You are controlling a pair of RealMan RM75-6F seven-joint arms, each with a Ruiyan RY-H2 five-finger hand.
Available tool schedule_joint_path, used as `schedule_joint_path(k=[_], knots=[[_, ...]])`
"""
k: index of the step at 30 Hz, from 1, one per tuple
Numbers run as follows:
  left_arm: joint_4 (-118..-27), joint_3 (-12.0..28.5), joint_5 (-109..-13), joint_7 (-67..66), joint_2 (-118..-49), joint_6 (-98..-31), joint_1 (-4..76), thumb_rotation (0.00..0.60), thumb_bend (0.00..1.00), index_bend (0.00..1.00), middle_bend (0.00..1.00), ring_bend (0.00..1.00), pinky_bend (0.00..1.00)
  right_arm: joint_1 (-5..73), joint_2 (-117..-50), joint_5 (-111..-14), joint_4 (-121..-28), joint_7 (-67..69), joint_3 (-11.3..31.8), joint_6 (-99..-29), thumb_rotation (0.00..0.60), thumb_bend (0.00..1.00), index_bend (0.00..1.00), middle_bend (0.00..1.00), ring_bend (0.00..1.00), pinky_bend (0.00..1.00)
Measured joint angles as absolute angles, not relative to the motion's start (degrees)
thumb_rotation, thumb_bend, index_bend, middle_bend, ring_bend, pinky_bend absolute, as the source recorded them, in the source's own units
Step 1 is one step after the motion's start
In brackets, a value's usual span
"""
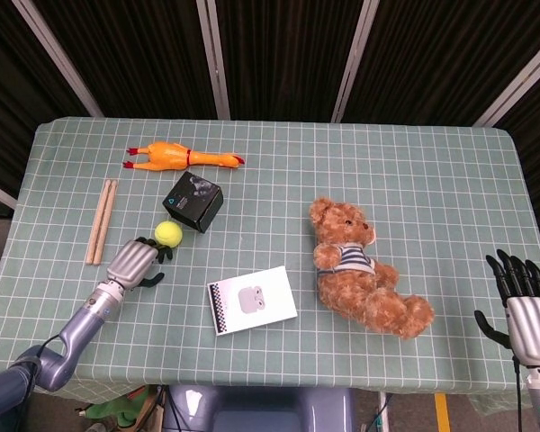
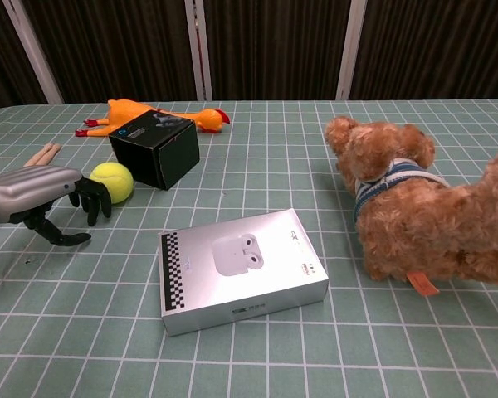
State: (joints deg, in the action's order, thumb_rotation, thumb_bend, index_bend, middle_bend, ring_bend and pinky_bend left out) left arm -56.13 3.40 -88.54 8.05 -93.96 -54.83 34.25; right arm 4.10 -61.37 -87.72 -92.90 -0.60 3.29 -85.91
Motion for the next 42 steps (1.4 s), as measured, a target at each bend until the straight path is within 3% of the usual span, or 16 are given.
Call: schedule_joint_path(k=[9, 13, 23, 32, 38, 42], knots=[[-51.08, 3.00, -90.64, 11.92, -96.16, -55.47, 37.08, 0.600, 0.31, 0.36, 0.39, 0.29, 0.24, 3.84, -61.46, -87.94, -92.59, -0.50, 2.93, -85.98, 0.600, 0.34, 0.00, 0.00, 0.00, 0.00], [-49.42, 2.70, -91.02, 12.85, -96.69, -55.37, 38.00, 0.600, 0.31, 0.37, 0.38, 0.25, 0.14, 3.89, -61.23, -87.94, -92.77, -0.20, 3.01, -85.95, 0.600, 0.34, 0.00, 0.00, 0.00, 0.00], [-46.00, 1.83, -91.19, 13.28, -98.24, -54.10, 39.70, 0.600, 0.31, 0.36, 0.17, 0.00, 0.00, 3.91, -60.53, -88.19, -93.21, 0.90, 2.75, -85.63, 0.600, 0.34, 0.00, 0.00, 0.00, 0.00], [-45.21, 1.78, -90.73, 9.78, -98.92, -54.78, 40.08, 0.600, 0.31, 0.30, 0.04, 0.00, 0.00, 3.72, -60.33, -88.87, -93.19, 1.45, 2.39, -85.87, 0.600, 0.34, 0.00, 0.00, 0.00, 0.00], [-46.07, 1.75, -90.25, 8.18, -98.84, -55.17, 40.01, 0.600, 0.31, 0.26, 0.04, 0.00, 0.00, 3.74, -60.27, -88.83, -93.19, 1.60, 2.47, -85.89, 0.600, 0.34, 0.00, 0.00, 0.00, 0.00], [-48.02, 1.29, -90.12, 7.73, -97.88, -55.20, 39.66, 0.600, 0.31, 0.25, 0.09, 0.00, 0.00, 3.74, -60.13, -88.68, -93.19, 1.85, 2.56, -85.91, 0.600, 0.34, 0.00, 0.00, 0.00, 0.00]])
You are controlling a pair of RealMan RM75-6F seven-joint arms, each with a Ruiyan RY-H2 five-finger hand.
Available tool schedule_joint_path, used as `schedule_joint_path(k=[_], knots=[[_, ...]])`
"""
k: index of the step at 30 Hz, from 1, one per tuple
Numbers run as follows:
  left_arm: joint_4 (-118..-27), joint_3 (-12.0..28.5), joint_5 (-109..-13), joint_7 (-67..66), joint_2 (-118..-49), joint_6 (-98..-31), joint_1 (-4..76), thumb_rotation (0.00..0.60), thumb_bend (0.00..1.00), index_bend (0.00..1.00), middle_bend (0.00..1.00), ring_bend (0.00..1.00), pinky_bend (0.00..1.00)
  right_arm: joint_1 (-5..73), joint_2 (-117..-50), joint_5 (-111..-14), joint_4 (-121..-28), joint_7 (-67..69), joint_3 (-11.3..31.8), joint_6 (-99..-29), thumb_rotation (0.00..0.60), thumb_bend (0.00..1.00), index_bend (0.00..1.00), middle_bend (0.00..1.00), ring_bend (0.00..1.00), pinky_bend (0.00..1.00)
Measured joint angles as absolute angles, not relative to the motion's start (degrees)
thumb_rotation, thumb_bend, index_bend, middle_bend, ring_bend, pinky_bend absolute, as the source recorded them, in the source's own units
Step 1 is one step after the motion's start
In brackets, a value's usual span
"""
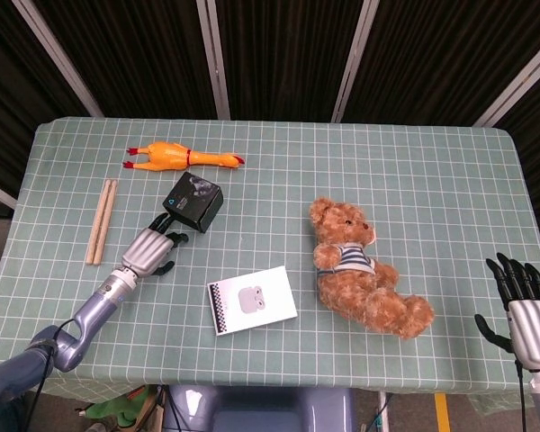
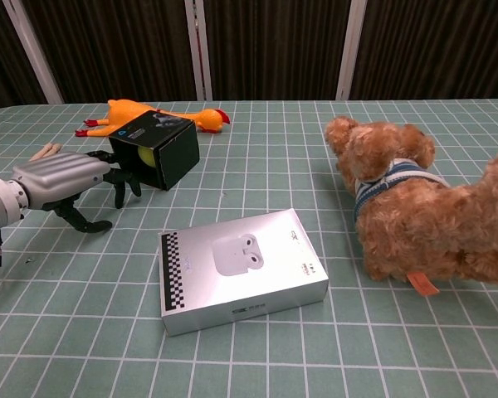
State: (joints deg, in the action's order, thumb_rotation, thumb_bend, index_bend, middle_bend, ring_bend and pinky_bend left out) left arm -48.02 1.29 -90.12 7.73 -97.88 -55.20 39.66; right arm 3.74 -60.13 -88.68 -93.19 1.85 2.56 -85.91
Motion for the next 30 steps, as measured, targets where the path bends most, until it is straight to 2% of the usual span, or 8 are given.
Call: schedule_joint_path(k=[5, 11, 16, 20, 24, 30], knots=[[-53.05, 0.21, -90.62, 7.12, -94.87, -56.58, 38.56, 0.600, 0.31, 0.25, 0.12, 0.00, 0.00, 3.92, -60.14, -88.50, -93.14, 1.77, 2.67, -85.56, 0.600, 0.34, 0.00, 0.00, 0.00, 0.00], [-64.11, -1.19, -91.96, 4.75, -87.76, -62.31, 35.70, 0.600, 0.31, 0.21, 0.11, 0.00, 0.00, 3.96, -60.35, -88.60, -93.36, 1.12, 2.56, -85.47, 0.600, 0.34, 0.00, 0.00, 0.00, 0.00], [-74.76, -2.95, -93.16, 2.20, -80.29, -69.34, 31.41, 0.600, 0.16, 0.12, 0.04, 0.00, 0.00, 3.96, -60.63, -88.78, -93.54, 0.41, 2.43, -85.45, 0.600, 0.34, 0.00, 0.00, 0.00, 0.00], [-81.67, -5.56, -93.02, 0.93, -74.67, -73.53, 26.38, 0.600, 0.11, 0.09, 0.02, 0.00, 0.00, 3.94, -60.95, -89.15, -93.45, -0.22, 2.31, -85.59, 0.600, 0.34, 0.00, 0.00, 0.00, 0.00], [-84.31, -8.37, -92.41, 0.19, -71.39, -77.73, 21.02, 0.600, 0.07, 0.05, 0.00, 0.00, 0.00, 4.06, -61.69, -90.66, -92.64, 0.38, 2.51, -86.95, 0.600, 0.34, 0.00, 0.00, 0.00, 0.00], [-83.99, -8.43, -89.44, -5.14, -71.23, -79.79, 17.74, 0.600, 0.07, 0.05, 0.00, 0.00, 0.00, 3.52, -62.54, -91.91, -91.67, -0.48, 1.95, -88.16, 0.600, 0.34, 0.00, 0.00, 0.00, 0.00]])
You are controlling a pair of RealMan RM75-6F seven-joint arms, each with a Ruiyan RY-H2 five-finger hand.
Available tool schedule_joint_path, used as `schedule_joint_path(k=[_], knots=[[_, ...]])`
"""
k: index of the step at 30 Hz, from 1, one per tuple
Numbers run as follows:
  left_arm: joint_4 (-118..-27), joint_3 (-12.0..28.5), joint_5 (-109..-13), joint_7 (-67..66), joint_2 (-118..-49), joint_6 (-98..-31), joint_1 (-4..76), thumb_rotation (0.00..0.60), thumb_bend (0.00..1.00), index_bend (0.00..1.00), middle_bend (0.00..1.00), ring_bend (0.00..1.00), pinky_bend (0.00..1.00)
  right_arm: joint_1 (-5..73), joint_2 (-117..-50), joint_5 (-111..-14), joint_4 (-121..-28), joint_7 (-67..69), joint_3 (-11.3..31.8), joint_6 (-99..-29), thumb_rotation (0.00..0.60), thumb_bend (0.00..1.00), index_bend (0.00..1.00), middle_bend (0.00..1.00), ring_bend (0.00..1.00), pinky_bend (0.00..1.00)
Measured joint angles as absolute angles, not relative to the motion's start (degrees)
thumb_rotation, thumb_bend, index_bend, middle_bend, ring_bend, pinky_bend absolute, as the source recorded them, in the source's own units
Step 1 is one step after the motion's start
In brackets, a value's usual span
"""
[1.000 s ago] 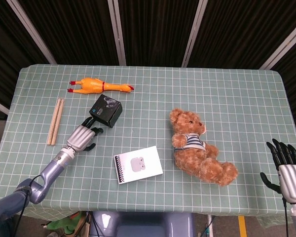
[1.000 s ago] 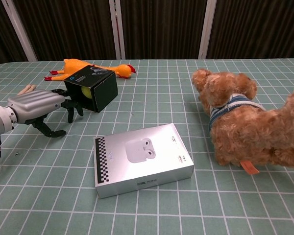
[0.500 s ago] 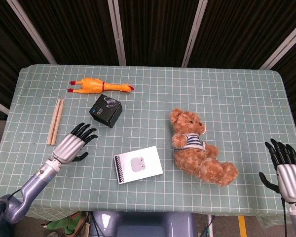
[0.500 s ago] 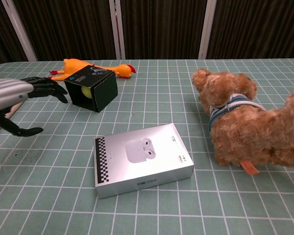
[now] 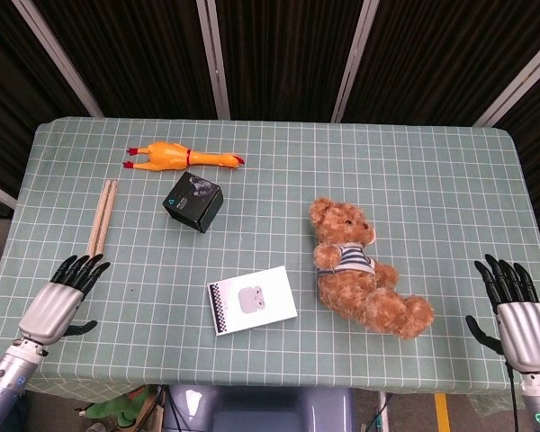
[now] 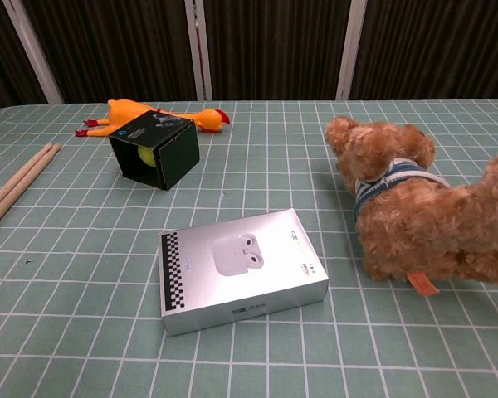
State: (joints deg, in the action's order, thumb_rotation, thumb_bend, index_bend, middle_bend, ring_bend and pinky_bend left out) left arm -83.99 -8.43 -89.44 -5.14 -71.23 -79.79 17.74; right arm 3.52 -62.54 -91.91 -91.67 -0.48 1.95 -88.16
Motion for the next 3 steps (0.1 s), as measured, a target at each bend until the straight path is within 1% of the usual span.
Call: schedule_joint_path(k=[3], knots=[[-84.14, -8.18, -89.69, -6.54, -71.25, -82.24, 16.45, 0.600, 0.07, 0.05, 0.00, 0.00, 0.00, 3.16, -62.57, -91.90, -91.78, -0.76, 1.88, -88.68, 0.600, 0.34, 0.00, 0.00, 0.00, 0.00]])
